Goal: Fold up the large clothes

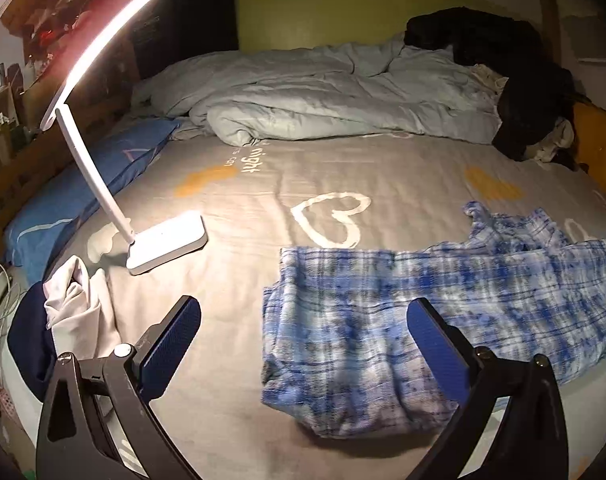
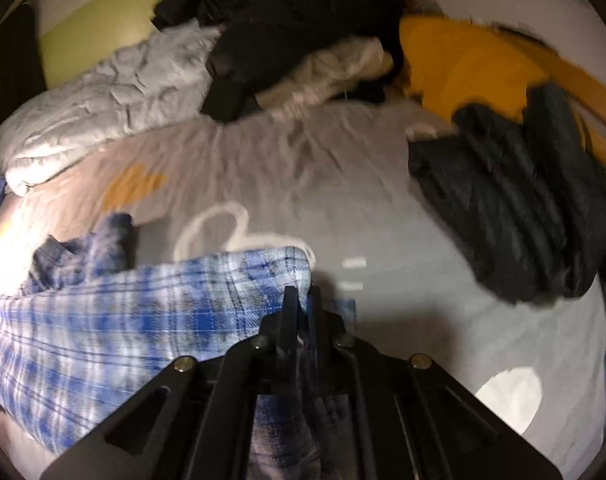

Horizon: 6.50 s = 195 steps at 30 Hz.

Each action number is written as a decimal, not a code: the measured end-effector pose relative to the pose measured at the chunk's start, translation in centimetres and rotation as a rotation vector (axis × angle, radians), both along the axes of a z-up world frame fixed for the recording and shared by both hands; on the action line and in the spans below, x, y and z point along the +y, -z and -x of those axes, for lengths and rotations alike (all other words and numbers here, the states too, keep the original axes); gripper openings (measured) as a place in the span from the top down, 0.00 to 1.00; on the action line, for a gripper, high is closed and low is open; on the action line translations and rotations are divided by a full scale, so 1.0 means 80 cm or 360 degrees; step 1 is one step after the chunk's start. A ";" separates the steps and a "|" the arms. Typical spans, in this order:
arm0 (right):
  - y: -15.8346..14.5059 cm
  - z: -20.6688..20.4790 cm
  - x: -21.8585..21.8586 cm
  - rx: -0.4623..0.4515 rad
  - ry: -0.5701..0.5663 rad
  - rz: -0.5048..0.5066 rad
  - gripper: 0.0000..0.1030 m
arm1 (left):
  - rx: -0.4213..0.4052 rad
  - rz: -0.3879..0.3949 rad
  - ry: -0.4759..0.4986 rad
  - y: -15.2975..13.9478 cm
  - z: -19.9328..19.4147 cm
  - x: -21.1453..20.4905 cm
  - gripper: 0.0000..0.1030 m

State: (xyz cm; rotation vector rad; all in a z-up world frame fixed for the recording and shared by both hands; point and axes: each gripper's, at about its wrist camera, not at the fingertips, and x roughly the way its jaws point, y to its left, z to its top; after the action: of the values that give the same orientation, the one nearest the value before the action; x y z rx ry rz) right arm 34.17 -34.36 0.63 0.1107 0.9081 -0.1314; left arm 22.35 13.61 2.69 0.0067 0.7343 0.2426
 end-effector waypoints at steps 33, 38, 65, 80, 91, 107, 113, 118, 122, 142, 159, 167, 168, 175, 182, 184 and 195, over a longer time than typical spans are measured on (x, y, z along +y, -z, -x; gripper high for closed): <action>-0.021 0.082 -0.026 0.0141 -0.0054 -0.0243 0.41 | 0.0320 0.0320 -0.0012 0.042 -0.007 0.045 0.82; -0.025 0.101 -0.036 0.0101 -0.0020 -0.0276 0.41 | 0.0266 0.0374 -0.0016 0.031 0.007 0.051 0.78; -0.005 0.154 0.113 -0.0001 -0.0496 -0.0449 0.18 | 0.0289 0.0626 0.0409 0.056 0.060 -0.089 0.19; 0.047 0.144 0.030 0.0006 0.0129 -0.0699 0.18 | 0.0104 0.0468 0.0328 0.058 0.056 -0.094 0.19; 0.039 0.132 0.013 -0.0084 0.0274 -0.0436 0.59 | 0.0038 0.0441 0.0335 0.047 0.057 -0.097 0.16; -0.044 0.153 0.116 -0.0527 -0.0321 -0.0355 0.90 | -0.0132 0.0382 0.0375 0.007 0.073 -0.118 0.16; -0.048 0.149 0.175 -0.0543 -0.0508 -0.0394 0.91 | -0.0121 0.0372 0.0370 0.007 0.071 -0.119 0.16; -0.045 0.158 0.211 -0.0560 -0.0652 -0.0444 0.91 | -0.0117 0.0383 0.0356 0.009 0.069 -0.115 0.16; -0.032 0.159 0.244 -0.0511 -0.0748 -0.0447 0.91 | -0.0103 0.0388 0.0359 0.012 0.067 -0.117 0.16; 0.024 0.160 0.254 -0.0256 -0.0957 -0.0569 0.55 | -0.0057 0.0362 0.0357 0.023 0.062 -0.114 0.16; -0.006 0.159 0.179 -0.0453 -0.0520 -0.0338 0.39 | -0.0056 0.0355 0.0356 0.022 0.064 -0.115 0.16; 0.035 0.150 0.220 -0.0219 -0.0601 -0.0044 0.27 | -0.0036 0.0326 0.0352 0.024 0.062 -0.115 0.16; 0.039 0.150 0.220 -0.0204 -0.0597 -0.0048 0.27 | -0.0026 0.0327 0.0351 0.025 0.061 -0.115 0.16; 0.036 0.146 0.205 -0.0210 -0.0564 -0.0165 0.26 | -0.0037 0.0324 0.0339 0.024 0.062 -0.112 0.16; 0.004 0.165 0.201 -0.0398 -0.0549 -0.0108 0.13 | -0.0142 0.0242 0.0199 0.001 0.063 -0.076 0.10; -0.005 0.167 0.197 -0.0434 -0.0541 -0.0124 0.12 | -0.0155 0.0253 0.0144 -0.002 0.059 -0.058 0.10; -0.006 0.163 0.185 -0.0432 -0.0491 -0.0141 0.01 | -0.0185 0.0288 -0.0095 0.015 0.041 0.000 0.00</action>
State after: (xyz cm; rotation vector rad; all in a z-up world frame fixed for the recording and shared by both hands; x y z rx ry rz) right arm 21.15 -19.55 1.12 0.0672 0.6505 0.2071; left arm 19.11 13.62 1.50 -0.1998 0.6389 0.2311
